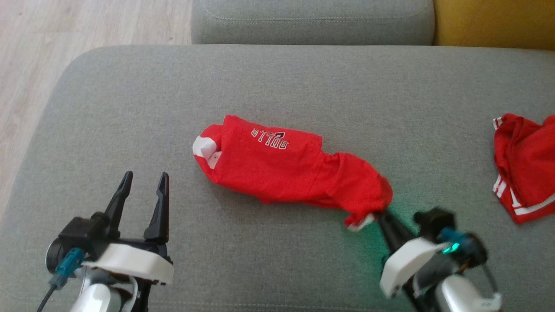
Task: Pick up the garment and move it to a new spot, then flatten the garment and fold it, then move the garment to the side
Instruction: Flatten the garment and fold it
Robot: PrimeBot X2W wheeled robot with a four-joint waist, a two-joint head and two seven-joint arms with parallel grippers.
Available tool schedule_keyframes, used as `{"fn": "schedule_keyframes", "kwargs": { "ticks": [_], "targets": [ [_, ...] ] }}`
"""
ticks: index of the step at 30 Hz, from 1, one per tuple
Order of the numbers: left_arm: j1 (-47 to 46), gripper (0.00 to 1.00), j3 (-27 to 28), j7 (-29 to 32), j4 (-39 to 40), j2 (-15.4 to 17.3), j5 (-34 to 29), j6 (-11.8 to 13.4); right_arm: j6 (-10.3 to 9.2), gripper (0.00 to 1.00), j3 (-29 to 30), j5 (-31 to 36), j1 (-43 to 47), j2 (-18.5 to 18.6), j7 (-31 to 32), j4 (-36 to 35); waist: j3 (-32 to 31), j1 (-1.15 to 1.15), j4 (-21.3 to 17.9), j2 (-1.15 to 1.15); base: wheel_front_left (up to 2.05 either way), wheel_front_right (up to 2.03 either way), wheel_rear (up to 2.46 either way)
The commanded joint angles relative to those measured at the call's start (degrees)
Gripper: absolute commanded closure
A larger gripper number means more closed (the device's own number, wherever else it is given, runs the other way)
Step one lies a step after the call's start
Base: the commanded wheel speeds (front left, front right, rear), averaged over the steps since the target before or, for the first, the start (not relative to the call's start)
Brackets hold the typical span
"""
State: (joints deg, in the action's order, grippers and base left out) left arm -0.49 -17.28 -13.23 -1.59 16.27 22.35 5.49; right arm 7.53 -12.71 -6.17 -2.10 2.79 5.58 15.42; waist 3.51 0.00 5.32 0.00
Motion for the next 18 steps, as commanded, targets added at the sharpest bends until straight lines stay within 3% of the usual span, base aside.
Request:
{"fn": "schedule_keyframes", "kwargs": {
  "ticks": [1, 7, 16, 17, 18],
  "targets": [
    [-3.5, 0.0, 2.3, -0.7, 1.6, 0.6, 0.0, -0.1, -0.04, 1.0, 0.0, -0.5, -3.3, 0.1, -0.6, -2.9, 0.0, 0.0, 0.0, 0.0, 0.0, 0.0, 0.0],
    [-4.0, 0.0, 1.8, -1.0, 1.3, 0.1, 0.0, -0.4, -0.04, 1.0, 7.7, -5.2, -6.5, 0.1, 1.3, -1.5, 0.3, 0.0, 0.7, 0.0, 0.0, 0.0, 0.0],
    [-6.5, 0.0, 0.9, -1.4, -0.1, -1.1, -0.4, -1.5, -0.04, 1.0, 16.9, -17.1, -15.4, 0.1, 1.7, 13.9, 2.9, 0.0, 2.1, 0.0, 0.0, 0.0, 0.0],
    [-6.9, 0.0, 0.8, -1.5, -0.2, -1.3, -0.5, -1.7, -0.04, 0.84, 17.4, -17.7, -16.5, 0.1, 1.2, 15.8, 3.2, 0.0, 2.3, 0.0, 0.0, 0.0, 0.0],
    [-6.9, 0.0, 0.8, -1.5, -0.2, -1.3, -0.5, -1.7, -0.04, 0.84, 17.4, -17.7, -16.5, 0.1, 1.2, 15.8, 3.2, 0.0, 2.3, 0.0, 0.0, 0.0, 0.0]
  ]
}}
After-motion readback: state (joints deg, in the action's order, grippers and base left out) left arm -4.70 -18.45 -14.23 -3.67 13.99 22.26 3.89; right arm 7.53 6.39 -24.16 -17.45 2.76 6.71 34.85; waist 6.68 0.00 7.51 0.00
